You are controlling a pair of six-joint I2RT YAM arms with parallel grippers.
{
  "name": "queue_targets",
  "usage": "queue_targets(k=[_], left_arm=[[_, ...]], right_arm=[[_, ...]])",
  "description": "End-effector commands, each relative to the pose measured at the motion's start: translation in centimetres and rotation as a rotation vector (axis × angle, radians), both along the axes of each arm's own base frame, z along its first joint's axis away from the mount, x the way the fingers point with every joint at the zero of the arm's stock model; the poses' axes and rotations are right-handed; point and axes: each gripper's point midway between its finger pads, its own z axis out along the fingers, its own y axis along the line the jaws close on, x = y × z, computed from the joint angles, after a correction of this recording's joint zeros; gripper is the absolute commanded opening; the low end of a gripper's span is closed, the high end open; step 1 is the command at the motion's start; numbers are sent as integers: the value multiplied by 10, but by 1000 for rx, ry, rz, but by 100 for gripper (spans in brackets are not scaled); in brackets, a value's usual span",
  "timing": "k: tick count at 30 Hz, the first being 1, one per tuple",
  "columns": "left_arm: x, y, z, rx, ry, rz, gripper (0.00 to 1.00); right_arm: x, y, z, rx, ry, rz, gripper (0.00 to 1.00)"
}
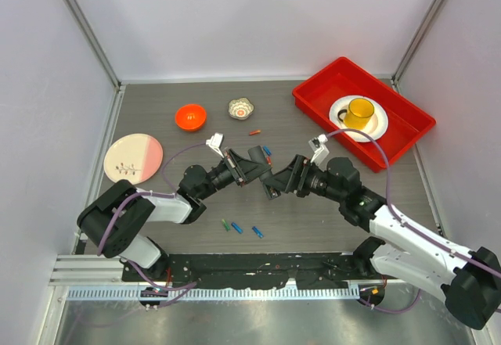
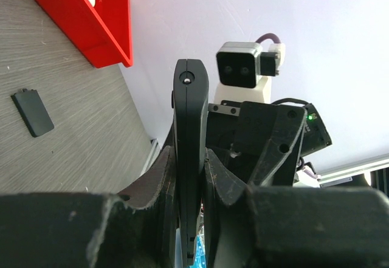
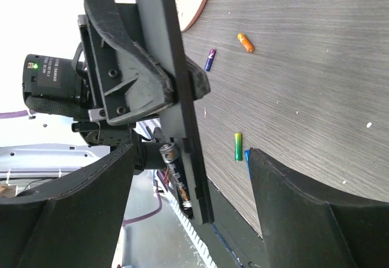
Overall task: Load the batteries into the remote control
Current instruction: Load the battery into the remote control.
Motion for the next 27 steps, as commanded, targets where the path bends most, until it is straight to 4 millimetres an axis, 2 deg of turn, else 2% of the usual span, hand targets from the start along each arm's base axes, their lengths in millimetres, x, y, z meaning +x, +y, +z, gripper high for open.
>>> queue_targets(k=[1, 7, 15, 27], left_arm=[[-12, 9, 67, -181, -235, 2, 0], [-13, 11, 68, -183, -238, 4, 0], [-14, 12, 73, -191, -246, 10, 0], [-12, 10, 69, -185, -236, 9, 0]], right_arm=[[5, -8, 32, -13, -120, -23, 80], [4, -15, 34, -28, -142, -45, 79], [2, -31, 11, -174, -139, -55, 77], [-2, -37, 2, -203, -132, -62, 77]])
